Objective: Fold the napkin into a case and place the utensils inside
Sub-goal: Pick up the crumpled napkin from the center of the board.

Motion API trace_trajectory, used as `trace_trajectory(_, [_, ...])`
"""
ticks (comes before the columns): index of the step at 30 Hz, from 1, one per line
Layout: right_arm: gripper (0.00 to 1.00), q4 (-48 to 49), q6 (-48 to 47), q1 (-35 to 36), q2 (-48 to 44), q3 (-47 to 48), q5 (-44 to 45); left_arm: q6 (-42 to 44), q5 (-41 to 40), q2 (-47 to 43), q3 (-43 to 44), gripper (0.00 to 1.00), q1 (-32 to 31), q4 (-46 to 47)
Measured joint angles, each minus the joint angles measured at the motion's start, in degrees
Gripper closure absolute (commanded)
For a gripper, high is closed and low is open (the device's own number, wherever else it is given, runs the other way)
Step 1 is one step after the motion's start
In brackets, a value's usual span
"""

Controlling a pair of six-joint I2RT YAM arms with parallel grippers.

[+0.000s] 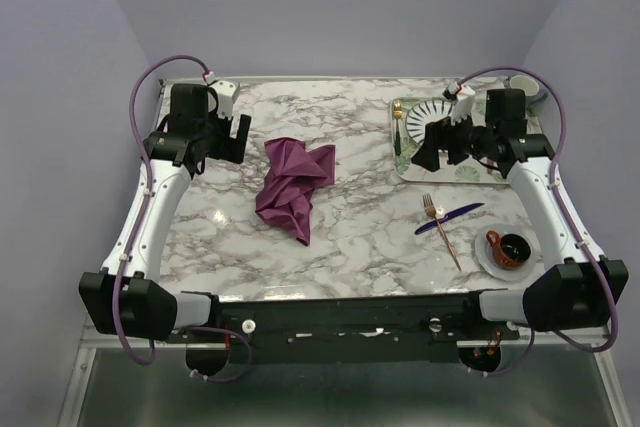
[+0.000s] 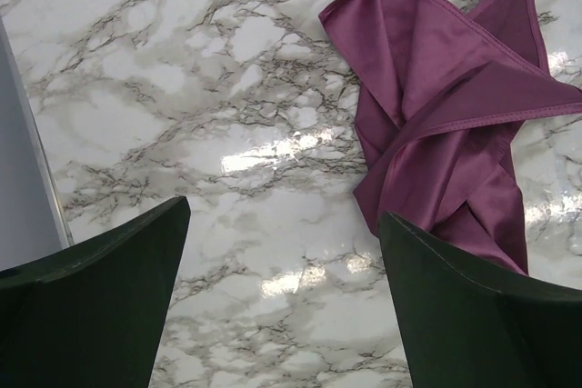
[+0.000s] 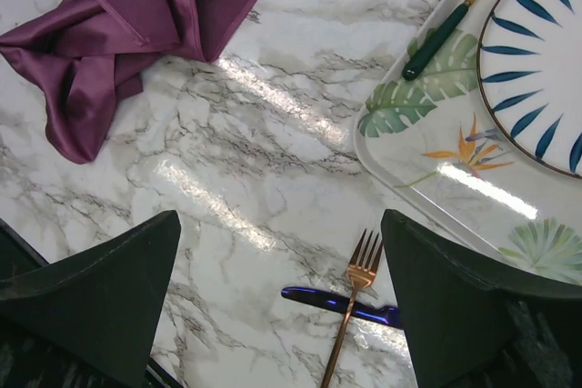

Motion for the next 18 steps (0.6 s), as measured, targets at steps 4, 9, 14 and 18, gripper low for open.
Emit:
trace_trajectory(4, [0.00,0.00,0.11,1.05,0.44,0.00,-0.02,0.00,0.00,0.04,0.00,0.01,-1.33,0.31])
trace_trajectory(9, [0.00,0.04,0.57,3.02,2.47,0.63,-0.09,0.02,0.09,0.20,0.00,0.01,-1.84,0.66])
trace_trajectory(14, [0.00,0.24,1.53,6.34,6.93,4.31,0.07,0.31,3.28,0.72,-0.24,0.01,-1.84,1.77])
trace_trajectory(18, [0.01,1.01,3.69,10.10,13.11,9.64,0.28,1.27,8.24,-1.11,-3.74,0.01,-1.84,6.51])
